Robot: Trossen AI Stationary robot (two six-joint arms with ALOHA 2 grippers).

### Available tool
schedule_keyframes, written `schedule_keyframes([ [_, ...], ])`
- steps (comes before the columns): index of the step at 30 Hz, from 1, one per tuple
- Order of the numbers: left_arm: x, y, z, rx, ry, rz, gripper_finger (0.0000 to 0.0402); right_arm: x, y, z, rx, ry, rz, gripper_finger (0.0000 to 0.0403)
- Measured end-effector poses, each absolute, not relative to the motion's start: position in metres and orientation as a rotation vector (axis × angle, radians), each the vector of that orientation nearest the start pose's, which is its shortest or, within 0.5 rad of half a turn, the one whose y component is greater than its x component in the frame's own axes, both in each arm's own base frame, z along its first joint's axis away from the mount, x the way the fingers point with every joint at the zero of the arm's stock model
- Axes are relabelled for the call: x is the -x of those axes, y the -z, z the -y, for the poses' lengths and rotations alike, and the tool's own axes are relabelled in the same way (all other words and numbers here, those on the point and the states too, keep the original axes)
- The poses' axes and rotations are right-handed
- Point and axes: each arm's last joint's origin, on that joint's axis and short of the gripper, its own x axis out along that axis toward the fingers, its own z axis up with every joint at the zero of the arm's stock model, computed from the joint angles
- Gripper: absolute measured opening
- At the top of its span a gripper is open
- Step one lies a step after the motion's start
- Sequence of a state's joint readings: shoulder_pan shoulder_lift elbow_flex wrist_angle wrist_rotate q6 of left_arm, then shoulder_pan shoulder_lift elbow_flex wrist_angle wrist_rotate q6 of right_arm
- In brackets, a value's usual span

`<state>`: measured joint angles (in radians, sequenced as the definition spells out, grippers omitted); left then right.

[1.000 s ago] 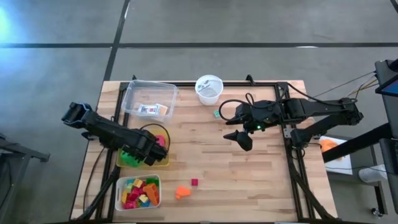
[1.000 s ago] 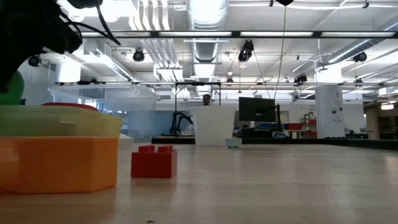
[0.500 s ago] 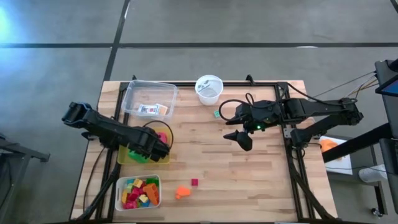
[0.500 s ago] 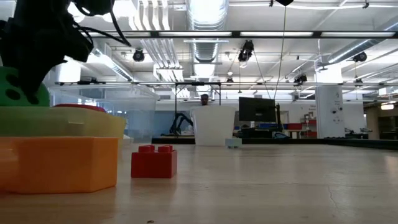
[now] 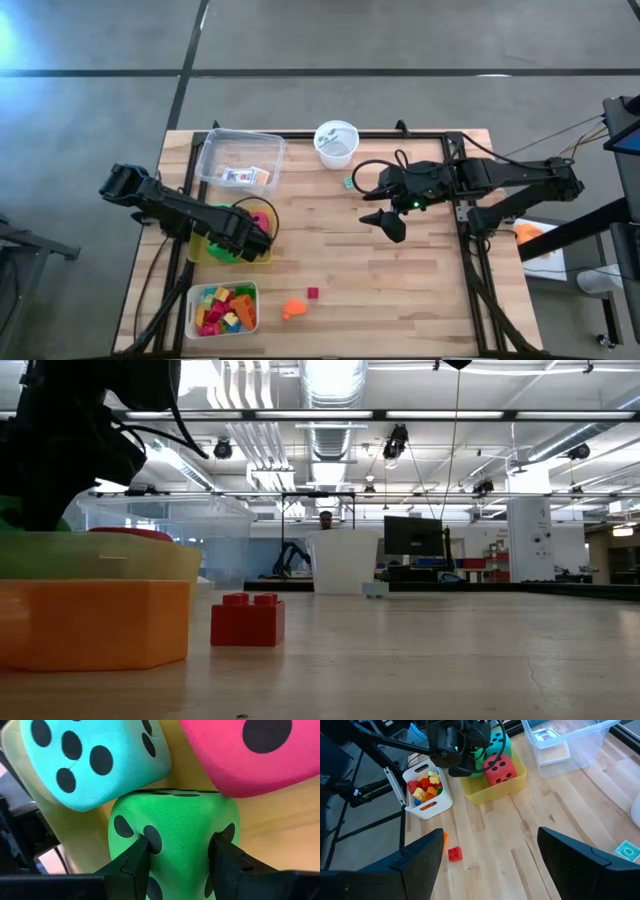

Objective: Pick & Place Toys
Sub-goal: Put the green die into the yellow bin

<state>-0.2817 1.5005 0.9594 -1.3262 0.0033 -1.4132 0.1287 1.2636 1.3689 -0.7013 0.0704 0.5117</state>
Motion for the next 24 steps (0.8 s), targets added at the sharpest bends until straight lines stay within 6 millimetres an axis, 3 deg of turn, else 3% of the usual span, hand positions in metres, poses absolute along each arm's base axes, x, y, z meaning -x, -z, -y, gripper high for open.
schedule_keyframes([
  [15, -0.2052, -0.1958, 0.0600, 0.737, -1.076, -1.587, 0.0141, -0.2556, -0.3862, -0.0310, -0.431, 0.095, -0.593, 0.0317],
  [17, -0.2054, -0.1957, 0.0601, 0.737, -1.071, -1.589, 0.0165, -0.2556, -0.3862, -0.0310, -0.431, 0.095, -0.593, 0.0317],
  [21, -0.2069, -0.1962, 0.0608, 0.737, -1.046, -1.594, 0.0253, -0.2556, -0.3862, -0.0310, -0.431, 0.095, -0.593, 0.0317],
  [24, -0.2104, -0.1992, 0.0622, 0.751, -1.011, -1.592, 0.0260, -0.2556, -0.3862, -0.0310, -0.431, 0.095, -0.593, 0.0317],
])
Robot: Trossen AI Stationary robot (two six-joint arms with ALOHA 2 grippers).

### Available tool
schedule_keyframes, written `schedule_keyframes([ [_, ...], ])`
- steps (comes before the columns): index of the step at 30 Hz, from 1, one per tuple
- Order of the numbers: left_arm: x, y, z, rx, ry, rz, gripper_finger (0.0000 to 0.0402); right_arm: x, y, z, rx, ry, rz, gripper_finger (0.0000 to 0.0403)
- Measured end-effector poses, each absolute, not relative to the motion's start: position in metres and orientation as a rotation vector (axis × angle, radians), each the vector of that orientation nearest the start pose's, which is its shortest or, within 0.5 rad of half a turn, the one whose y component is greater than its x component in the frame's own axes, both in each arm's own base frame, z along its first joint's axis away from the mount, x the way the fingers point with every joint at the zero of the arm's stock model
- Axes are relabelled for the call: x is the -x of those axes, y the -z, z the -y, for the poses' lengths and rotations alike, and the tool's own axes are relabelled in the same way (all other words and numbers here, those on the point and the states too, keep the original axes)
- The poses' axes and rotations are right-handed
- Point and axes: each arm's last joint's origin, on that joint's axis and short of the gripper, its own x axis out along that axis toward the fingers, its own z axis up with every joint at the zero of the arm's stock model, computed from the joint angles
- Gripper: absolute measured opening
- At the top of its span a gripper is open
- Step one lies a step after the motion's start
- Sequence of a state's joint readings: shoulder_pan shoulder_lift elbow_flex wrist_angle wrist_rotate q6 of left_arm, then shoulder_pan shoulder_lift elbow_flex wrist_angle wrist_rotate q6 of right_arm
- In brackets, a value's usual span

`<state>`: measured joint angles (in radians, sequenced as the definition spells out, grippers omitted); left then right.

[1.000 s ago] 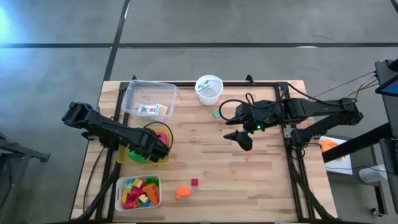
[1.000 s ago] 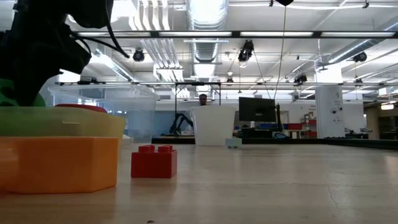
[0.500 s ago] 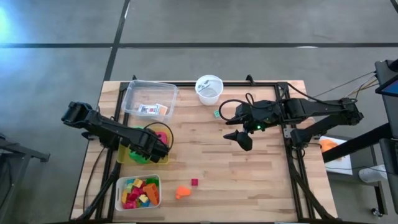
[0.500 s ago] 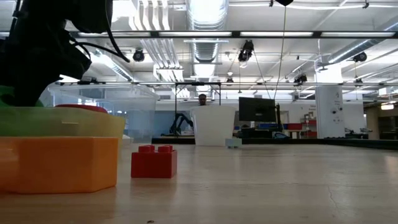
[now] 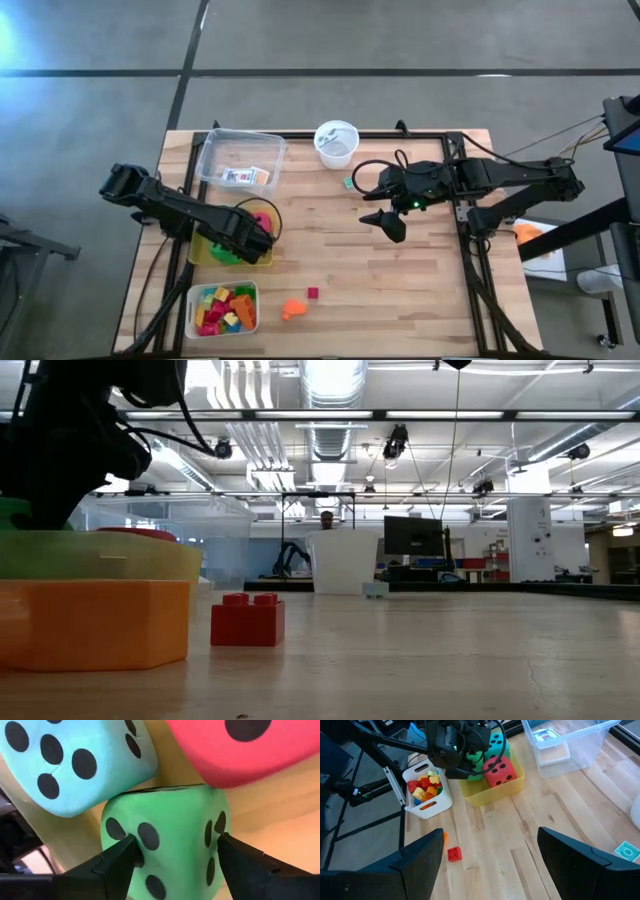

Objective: Pick & Place Toys
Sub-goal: Put the green die into the yellow bin, then put the orange game piece into the white bin

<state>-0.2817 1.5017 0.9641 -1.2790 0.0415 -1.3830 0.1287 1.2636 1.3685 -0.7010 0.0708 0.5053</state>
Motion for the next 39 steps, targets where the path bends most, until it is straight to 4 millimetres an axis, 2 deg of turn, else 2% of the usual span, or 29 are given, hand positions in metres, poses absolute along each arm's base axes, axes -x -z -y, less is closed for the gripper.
schedule_keyframes([
  [6, -0.221, -0.212, 0.065, 0.795, -0.959, -1.547, 0.0241, -0.256, -0.386, -0.031, -0.431, 0.095, -0.593, 0.0317],
  [25, -0.234, -0.245, 0.070, 0.784, -0.780, -1.550, 0.0236, -0.256, -0.386, -0.031, -0.431, 0.095, -0.593, 0.0317],
  [29, -0.236, -0.250, 0.072, 0.783, -0.716, -1.567, 0.0197, -0.256, -0.386, -0.031, -0.431, 0.095, -0.593, 0.0317],
  [35, -0.250, -0.255, 0.076, 0.767, -0.534, -1.476, 0.0093, -0.256, -0.386, -0.031, -0.431, 0.095, -0.593, 0.0317],
  [39, -0.259, -0.255, 0.079, 0.732, -0.407, -1.413, 0.0039, -0.256, -0.386, -0.031, -0.431, 0.095, -0.593, 0.0317],
])
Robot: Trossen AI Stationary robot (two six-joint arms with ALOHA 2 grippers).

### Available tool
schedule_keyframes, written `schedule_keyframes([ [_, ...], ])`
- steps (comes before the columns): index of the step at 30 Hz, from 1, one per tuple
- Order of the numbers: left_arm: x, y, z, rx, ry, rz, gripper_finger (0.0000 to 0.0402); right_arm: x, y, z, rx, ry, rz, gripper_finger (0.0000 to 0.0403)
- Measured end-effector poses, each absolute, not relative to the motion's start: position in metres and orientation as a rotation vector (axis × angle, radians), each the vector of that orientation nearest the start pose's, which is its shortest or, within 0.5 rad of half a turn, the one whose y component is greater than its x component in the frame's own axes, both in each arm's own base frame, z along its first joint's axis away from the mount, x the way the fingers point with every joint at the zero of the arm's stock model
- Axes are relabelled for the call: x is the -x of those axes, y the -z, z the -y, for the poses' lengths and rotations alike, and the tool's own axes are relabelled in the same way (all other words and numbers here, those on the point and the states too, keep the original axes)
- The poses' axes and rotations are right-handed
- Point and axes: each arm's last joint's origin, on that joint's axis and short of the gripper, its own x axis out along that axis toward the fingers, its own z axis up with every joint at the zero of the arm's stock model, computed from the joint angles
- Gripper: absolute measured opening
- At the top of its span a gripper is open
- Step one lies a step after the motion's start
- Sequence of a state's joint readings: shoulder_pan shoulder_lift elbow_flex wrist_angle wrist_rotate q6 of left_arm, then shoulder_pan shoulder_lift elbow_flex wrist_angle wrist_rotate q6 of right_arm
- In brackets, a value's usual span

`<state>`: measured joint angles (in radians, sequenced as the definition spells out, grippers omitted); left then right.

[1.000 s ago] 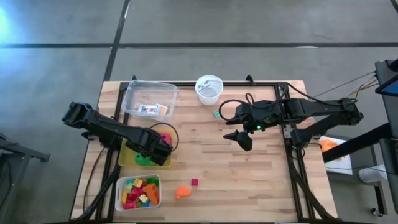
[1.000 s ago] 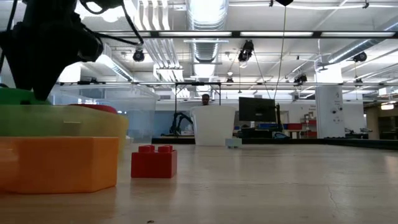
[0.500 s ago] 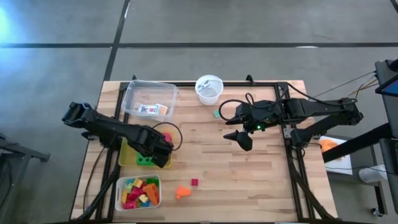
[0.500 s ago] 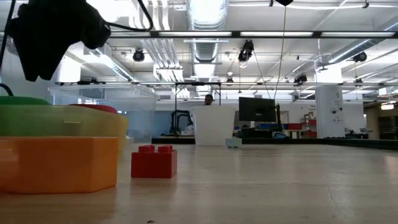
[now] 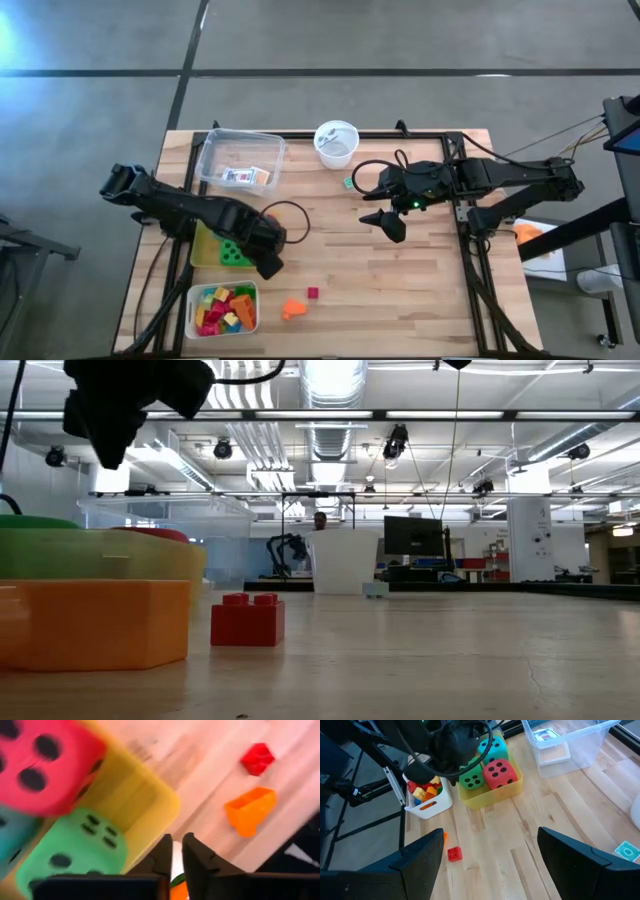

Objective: Pick & Place Toys
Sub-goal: Put the orange game piece into the white bin

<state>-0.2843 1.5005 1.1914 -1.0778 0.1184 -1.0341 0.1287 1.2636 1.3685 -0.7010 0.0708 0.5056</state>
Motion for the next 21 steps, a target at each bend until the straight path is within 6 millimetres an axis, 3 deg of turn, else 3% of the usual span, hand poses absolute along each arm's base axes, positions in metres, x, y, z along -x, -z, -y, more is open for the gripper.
schedule_keyframes([
  [4, -0.263, -0.256, 0.086, 0.640, -0.258, -1.376, 0.0006, -0.256, -0.386, -0.031, -0.439, 0.097, -0.593, 0.0317],
  [8, -0.266, -0.257, 0.096, 0.564, -0.120, -1.339, 0.0010, -0.256, -0.386, -0.031, -0.444, 0.099, -0.593, 0.0317],
  [16, -0.264, -0.259, 0.121, 0.368, 0.128, -1.286, 0.0059, -0.256, -0.386, -0.031, -0.449, 0.100, -0.593, 0.0317],
  [21, -0.265, -0.255, 0.132, 0.354, 0.184, -1.228, 0.0123, -0.256, -0.386, -0.031, -0.449, 0.100, -0.593, 0.0317],
])
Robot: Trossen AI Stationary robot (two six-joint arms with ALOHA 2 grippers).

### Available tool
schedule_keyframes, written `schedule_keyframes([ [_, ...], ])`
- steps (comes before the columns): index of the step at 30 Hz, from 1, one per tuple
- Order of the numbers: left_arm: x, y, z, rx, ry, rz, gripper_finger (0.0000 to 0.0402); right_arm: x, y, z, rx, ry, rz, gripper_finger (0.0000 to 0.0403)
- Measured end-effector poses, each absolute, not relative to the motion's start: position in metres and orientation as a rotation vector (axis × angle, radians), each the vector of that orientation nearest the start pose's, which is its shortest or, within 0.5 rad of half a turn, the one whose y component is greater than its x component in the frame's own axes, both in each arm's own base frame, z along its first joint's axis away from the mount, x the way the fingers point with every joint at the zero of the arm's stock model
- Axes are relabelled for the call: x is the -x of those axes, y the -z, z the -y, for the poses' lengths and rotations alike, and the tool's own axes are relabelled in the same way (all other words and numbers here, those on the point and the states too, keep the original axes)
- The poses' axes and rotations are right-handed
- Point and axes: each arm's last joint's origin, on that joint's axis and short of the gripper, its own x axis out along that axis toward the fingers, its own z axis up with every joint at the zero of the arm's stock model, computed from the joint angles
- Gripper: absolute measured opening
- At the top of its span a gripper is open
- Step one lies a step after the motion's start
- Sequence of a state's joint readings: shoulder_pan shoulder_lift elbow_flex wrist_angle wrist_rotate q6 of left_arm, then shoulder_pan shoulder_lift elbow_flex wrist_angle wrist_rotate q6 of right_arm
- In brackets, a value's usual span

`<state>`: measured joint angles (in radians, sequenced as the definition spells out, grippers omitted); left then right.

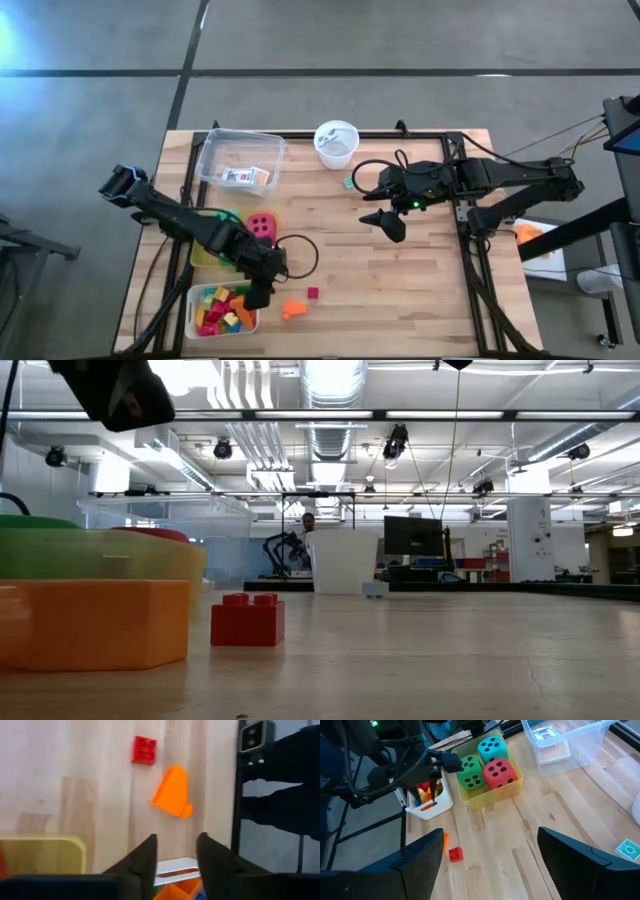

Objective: Pick & Place Toys
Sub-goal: Put the orange game piece into the white bin

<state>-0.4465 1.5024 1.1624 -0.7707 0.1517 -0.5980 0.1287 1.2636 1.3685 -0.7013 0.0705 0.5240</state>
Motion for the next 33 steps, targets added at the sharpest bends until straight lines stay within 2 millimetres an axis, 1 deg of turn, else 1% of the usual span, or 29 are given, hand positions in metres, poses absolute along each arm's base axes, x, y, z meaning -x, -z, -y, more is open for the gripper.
schedule_keyframes([
  [3, -0.264, -0.252, 0.136, 0.352, 0.206, -1.210, 0.0173, -0.256, -0.386, -0.031, -0.446, 0.099, -0.593, 0.0317],
  [7, -0.261, -0.243, 0.144, 0.333, 0.224, -1.180, 0.0234, -0.256, -0.386, -0.031, -0.442, 0.098, -0.593, 0.0317],
  [9, -0.260, -0.238, 0.150, 0.316, 0.233, -1.146, 0.0253, -0.256, -0.386, -0.031, -0.440, 0.097, -0.594, 0.0317],
  [12, -0.259, -0.239, 0.159, 0.280, 0.218, -1.077, 0.0264, -0.256, -0.386, -0.031, -0.432, 0.095, -0.594, 0.0317],
  [15, -0.259, -0.243, 0.163, 0.258, 0.199, -1.035, 0.0263, -0.256, -0.386, -0.031, -0.421, 0.079, -0.598, 0.0317],
  [18, -0.267, -0.246, 0.170, 0.251, 0.200, -1.007, 0.0250, -0.255, -0.386, -0.032, -0.405, 0.038, -0.607, 0.0317],
  [22, -0.284, -0.236, 0.182, 0.204, 0.216, -1.044, 0.0217, -0.255, -0.386, -0.033, -0.393, 0.028, -0.614, 0.0317],
  [25, -0.293, -0.231, 0.188, 0.191, 0.220, -1.064, 0.0193, -0.255, -0.386, -0.033, -0.386, 0.003, -0.619, 0.0317],
  [29, -0.298, -0.224, 0.190, 0.199, 0.208, -1.083, 0.0172, -0.255, -0.385, -0.035, -0.374, -0.063, -0.637, 0.0317],
  [33, -0.299, -0.217, 0.192, 0.188, 0.196, -1.105, 0.0166, -0.254, -0.384, -0.035, -0.362, -0.070, -0.649, 0.0317],
])
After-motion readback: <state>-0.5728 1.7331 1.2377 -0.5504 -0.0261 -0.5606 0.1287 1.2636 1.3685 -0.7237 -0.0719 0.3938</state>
